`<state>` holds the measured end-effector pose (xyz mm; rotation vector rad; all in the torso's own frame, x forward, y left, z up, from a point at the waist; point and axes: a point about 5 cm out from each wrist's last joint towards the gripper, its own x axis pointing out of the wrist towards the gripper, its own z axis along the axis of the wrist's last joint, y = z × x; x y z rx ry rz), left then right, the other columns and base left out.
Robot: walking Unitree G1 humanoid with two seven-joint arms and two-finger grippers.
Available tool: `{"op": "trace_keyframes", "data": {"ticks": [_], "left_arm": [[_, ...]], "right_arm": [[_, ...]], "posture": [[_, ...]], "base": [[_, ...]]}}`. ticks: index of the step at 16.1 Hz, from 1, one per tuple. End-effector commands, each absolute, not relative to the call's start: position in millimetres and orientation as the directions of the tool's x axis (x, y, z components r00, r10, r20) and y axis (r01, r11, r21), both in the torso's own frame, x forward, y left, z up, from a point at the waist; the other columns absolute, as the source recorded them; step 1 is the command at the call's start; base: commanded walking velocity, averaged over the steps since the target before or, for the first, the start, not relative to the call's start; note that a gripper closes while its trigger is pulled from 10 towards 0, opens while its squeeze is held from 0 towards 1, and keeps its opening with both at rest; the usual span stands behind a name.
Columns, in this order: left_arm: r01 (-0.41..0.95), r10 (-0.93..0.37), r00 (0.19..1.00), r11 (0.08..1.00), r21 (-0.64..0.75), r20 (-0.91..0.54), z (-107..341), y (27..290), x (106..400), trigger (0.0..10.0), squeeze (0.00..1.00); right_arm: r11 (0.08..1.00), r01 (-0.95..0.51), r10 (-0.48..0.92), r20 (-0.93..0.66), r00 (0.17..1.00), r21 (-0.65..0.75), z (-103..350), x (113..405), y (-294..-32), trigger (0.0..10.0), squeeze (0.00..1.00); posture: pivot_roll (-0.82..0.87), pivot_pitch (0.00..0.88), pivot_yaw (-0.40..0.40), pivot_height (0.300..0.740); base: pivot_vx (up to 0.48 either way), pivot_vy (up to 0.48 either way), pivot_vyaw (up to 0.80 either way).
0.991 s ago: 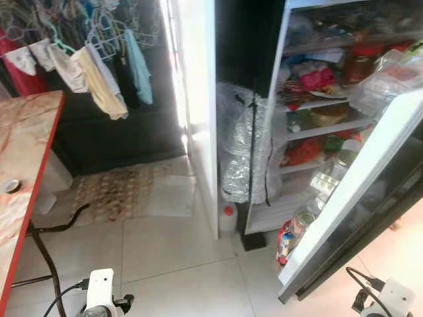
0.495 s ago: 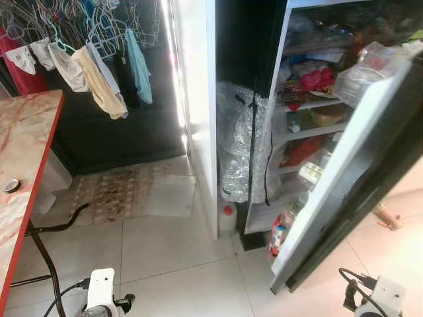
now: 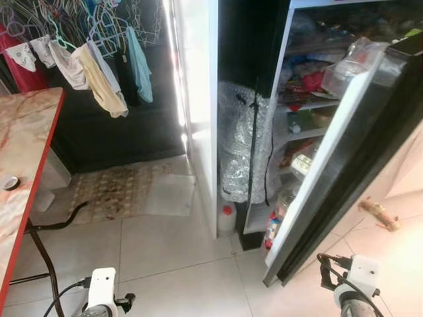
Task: Restocking fridge
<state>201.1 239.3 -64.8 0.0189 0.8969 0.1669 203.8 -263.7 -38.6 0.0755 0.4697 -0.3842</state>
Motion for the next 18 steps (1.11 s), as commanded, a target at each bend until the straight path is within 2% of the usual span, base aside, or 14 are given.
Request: {"op": "trace_keyframes", "data": {"ticks": [1, 6, 11, 18], "left_arm": [[-0.142, 0.159, 0.602, 0.986, 0.090, -0.783, -67, 240, 197, 10.0, 0.00], [-0.142, 0.156, 0.603, 0.986, 0.087, -0.782, -67, 240, 197, 10.0, 0.00], [-0.142, 0.157, 0.608, 0.986, 0.088, -0.778, -67, 239, 198, 10.0, 0.00], [-0.142, 0.157, 0.608, 0.986, 0.088, -0.778, -67, 239, 198, 10.0, 0.00]], "right_arm": [[0.930, 0.367, -0.336, -0.439, 0.834, -0.014, -36, 205, -264, 10.0, 0.00], [0.941, 0.337, -0.305, -0.425, 0.852, 0.001, -31, 212, -266, 10.0, 0.00], [0.967, 0.252, -0.221, -0.352, 0.910, 0.043, -14, 237, -259, 10.0, 0.00], [0.969, 0.243, -0.211, -0.345, 0.914, 0.050, -13, 239, -260, 10.0, 0.00]], "posture": [[-0.19, 0.000, 0.009, 0.740], [-0.19, 0.000, 0.007, 0.740], [-0.18, 0.000, -0.003, 0.740], [-0.18, 0.000, -0.003, 0.740]], "base": [[0.000, 0.000, 0.00], [0.000, 0.000, 0.00], [0.000, 0.000, 0.00], [0.000, 0.000, 0.00]]}}
